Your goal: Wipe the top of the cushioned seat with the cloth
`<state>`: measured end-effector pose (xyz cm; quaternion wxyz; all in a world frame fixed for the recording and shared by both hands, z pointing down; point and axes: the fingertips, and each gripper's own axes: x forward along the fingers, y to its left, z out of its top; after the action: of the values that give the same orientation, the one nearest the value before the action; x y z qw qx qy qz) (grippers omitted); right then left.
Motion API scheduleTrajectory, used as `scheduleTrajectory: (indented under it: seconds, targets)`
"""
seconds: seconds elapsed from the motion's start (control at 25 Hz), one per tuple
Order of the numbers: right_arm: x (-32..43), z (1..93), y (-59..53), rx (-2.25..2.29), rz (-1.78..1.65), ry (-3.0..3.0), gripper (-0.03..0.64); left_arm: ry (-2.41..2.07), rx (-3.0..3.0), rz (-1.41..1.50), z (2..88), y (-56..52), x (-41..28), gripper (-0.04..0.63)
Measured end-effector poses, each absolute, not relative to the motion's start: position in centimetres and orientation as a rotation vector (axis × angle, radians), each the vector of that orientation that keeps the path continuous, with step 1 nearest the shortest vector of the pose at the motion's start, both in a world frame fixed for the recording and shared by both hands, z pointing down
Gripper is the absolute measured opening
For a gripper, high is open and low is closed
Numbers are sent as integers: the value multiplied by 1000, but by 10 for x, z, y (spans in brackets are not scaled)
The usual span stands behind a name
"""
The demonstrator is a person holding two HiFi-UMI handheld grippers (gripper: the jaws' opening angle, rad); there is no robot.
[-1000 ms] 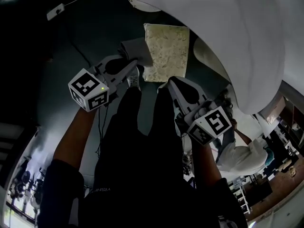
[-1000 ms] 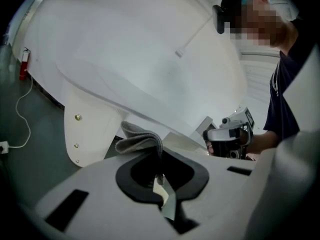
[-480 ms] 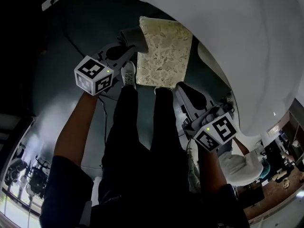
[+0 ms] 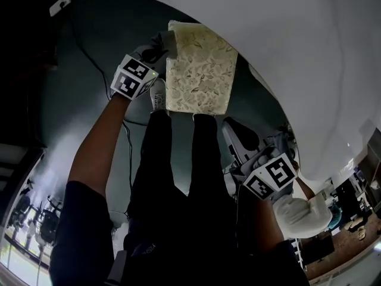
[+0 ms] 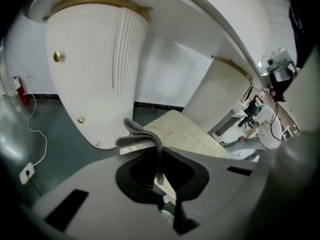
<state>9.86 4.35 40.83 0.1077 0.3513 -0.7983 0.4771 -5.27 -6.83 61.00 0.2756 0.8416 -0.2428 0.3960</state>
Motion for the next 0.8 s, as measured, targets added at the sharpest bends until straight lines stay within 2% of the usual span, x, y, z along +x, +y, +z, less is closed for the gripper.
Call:
scheduleTrajectory:
  seconds: [0.2, 0.8]
  targets:
    - [116, 413, 49, 1060, 1426, -2337, 26, -570, 2264, 1181, 635, -58, -19, 15]
    - [173, 418, 66, 1132, 1478, -2305, 26, -389, 2325, 1146, 647, -36, 119, 14]
